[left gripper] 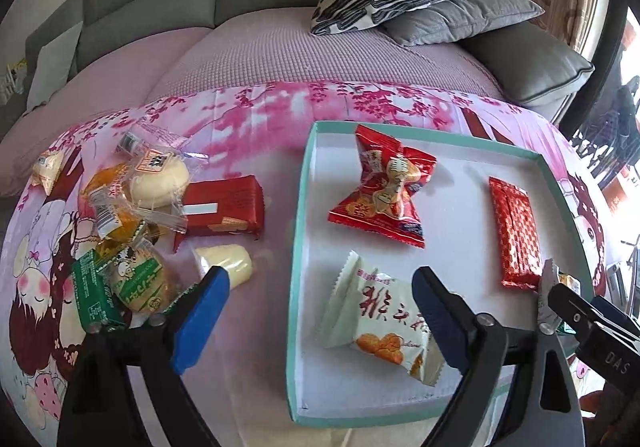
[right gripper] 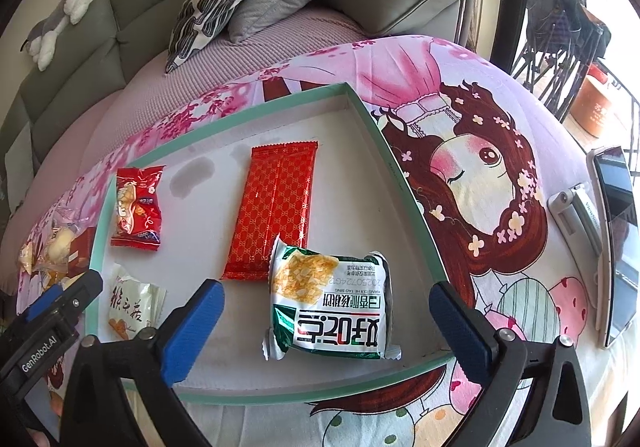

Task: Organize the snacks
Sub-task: 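Open both grippers to release the packs into the tray, then move both grippers back over the snack pile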

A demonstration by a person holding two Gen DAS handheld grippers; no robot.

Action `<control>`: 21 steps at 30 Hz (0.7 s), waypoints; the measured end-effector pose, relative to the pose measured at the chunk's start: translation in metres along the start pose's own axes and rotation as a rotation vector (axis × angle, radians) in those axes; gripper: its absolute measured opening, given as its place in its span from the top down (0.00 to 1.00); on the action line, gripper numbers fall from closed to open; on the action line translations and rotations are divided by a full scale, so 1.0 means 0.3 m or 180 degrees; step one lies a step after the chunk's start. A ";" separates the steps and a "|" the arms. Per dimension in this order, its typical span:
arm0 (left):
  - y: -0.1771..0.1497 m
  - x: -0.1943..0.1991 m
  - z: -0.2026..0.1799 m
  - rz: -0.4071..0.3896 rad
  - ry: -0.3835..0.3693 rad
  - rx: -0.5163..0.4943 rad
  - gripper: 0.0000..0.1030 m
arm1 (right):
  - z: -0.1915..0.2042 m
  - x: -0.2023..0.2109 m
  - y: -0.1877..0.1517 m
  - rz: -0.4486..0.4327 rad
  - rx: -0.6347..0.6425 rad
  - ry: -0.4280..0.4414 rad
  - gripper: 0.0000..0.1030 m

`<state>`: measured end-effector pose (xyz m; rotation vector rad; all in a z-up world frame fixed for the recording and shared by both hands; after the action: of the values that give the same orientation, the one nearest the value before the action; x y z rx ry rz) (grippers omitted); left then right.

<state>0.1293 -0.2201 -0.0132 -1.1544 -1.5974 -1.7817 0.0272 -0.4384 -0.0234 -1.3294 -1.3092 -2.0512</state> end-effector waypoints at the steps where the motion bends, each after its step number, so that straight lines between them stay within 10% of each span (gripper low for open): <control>1: 0.002 0.002 0.013 -0.0027 0.0021 0.0036 0.07 | 0.001 0.000 0.000 -0.0004 0.0001 0.0007 0.00; 21: 0.028 0.047 0.135 -0.0524 0.0074 0.0367 0.03 | 0.024 0.017 0.006 -0.0162 0.0087 0.0042 0.00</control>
<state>0.1396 -0.1802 0.0017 -0.9707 -1.8011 -1.7700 0.0295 -0.4323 -0.0172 -1.2813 -1.3738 -2.0646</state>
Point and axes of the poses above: each gripper's, at about its wrist camera, not at the fingertips, and x roughly against the way its jaws point, z to its left, y to its top, the point moved 3 cm from there along -x, roughly the way its jaws point, and after that the axes turned 1 degree about x, right-handed, at the moved point
